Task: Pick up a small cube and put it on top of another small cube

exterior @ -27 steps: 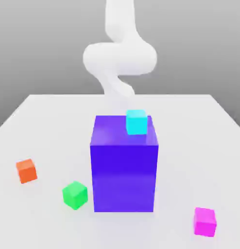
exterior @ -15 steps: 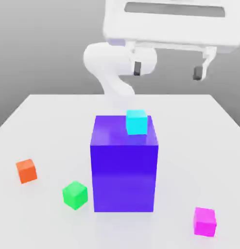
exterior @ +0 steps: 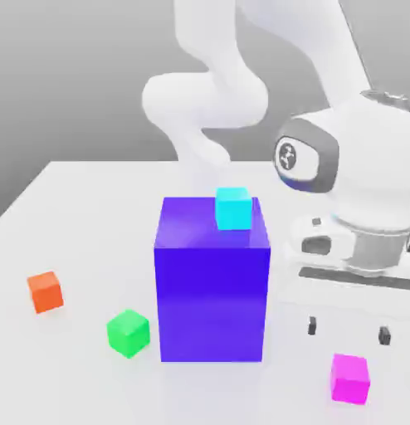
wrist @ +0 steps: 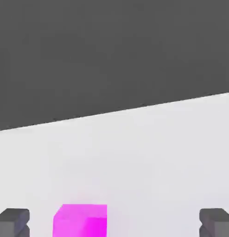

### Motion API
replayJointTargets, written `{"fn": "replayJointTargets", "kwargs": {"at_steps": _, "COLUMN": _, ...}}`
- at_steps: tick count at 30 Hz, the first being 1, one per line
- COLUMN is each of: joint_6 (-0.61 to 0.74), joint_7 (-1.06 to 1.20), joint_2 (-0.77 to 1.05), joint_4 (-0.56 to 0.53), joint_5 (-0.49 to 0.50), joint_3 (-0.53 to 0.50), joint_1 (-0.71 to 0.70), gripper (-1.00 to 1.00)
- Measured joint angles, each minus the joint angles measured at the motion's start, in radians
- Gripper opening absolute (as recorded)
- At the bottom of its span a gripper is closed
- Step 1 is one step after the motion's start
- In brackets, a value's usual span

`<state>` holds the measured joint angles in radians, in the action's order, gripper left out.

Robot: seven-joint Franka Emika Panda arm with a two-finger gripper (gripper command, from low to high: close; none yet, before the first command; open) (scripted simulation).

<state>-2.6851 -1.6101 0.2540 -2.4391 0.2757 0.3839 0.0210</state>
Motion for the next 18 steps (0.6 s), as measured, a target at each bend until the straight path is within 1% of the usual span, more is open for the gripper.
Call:
{"fn": "replayJointTargets", "kwargs": {"at_steps": 2, "joint_6": -0.043, "joint_7": -0.037, "joint_2": 0.068, "joint_4": 0.005, "joint_5": 0.022, "joint_3": -0.017, "joint_1": 0.026, "gripper": 0.00}}
{"fn": "replayJointTargets", "kwargs": {"at_steps": 5, "joint_6": -0.120, "joint_7": -0.097, "joint_2": 0.176, "joint_4": 0.029, "joint_5": 0.095, "joint_3": -0.089, "joint_1": 0.086, "gripper": 0.00}}
{"fn": "replayJointTargets", "kwargs": {"at_steps": 6, "joint_6": -0.141, "joint_7": -0.112, "joint_2": 0.204, "joint_4": 0.036, "joint_5": 0.115, "joint_3": -0.112, "joint_1": 0.105, "gripper": -1.00}}
{"fn": "replayJointTargets", "kwargs": {"at_steps": 13, "joint_6": -0.145, "joint_7": -0.114, "joint_2": 0.207, "joint_4": 0.036, "joint_5": 0.116, "joint_3": -0.114, "joint_1": 0.107, "gripper": -1.00}}
{"fn": "replayJointTargets", "kwargs": {"at_steps": 18, "joint_6": -0.036, "joint_7": -0.015, "joint_2": 0.060, "joint_4": -0.003, "joint_5": -0.010, "joint_3": -0.018, "joint_1": 0.028, "gripper": -1.00}}
